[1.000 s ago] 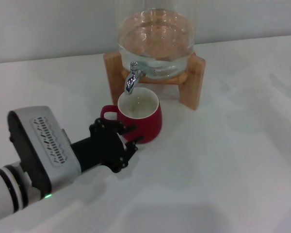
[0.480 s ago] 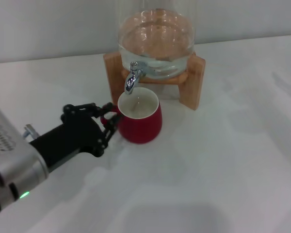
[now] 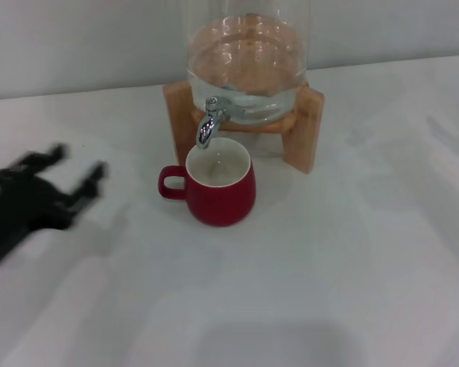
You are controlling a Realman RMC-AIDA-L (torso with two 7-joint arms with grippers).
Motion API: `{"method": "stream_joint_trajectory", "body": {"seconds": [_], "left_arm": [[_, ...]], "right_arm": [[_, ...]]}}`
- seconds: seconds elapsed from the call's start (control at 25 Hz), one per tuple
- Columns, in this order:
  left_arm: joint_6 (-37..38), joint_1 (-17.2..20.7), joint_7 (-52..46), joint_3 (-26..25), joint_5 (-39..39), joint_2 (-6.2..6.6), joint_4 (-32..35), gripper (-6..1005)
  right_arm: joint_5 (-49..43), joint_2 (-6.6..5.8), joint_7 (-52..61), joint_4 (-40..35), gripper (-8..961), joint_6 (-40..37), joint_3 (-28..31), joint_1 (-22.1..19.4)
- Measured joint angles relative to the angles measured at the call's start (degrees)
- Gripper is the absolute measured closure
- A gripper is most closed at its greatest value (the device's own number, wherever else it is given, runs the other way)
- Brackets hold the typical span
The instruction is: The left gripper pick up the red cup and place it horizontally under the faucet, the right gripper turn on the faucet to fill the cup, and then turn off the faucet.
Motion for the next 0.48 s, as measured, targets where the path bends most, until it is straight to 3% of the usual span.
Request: {"method": "stream_joint_trajectory", "body": {"seconds": [0.2, 0.36, 0.48], "left_arm": [[-1.92, -0.09, -14.01, -10.45, 0.22, 0.19, -3.86, 384], [-4.08, -1.38, -18.18, -17.38, 0.89, 0.16, -8.61, 250], [-4.22, -2.83, -20.46, -20.51, 1.45, 0.20, -11.73, 145]], "right_arm": [[-0.68, -0.05, -0.28, -1.77, 159, 3.78, -0.42, -0.36], [-3.32, 0.05, 1.59, -5.86, 159, 8.09, -1.80, -1.04], [-4.37, 0.14, 5.42, -11.76, 159, 8.59, -6.17, -3.25]]}}
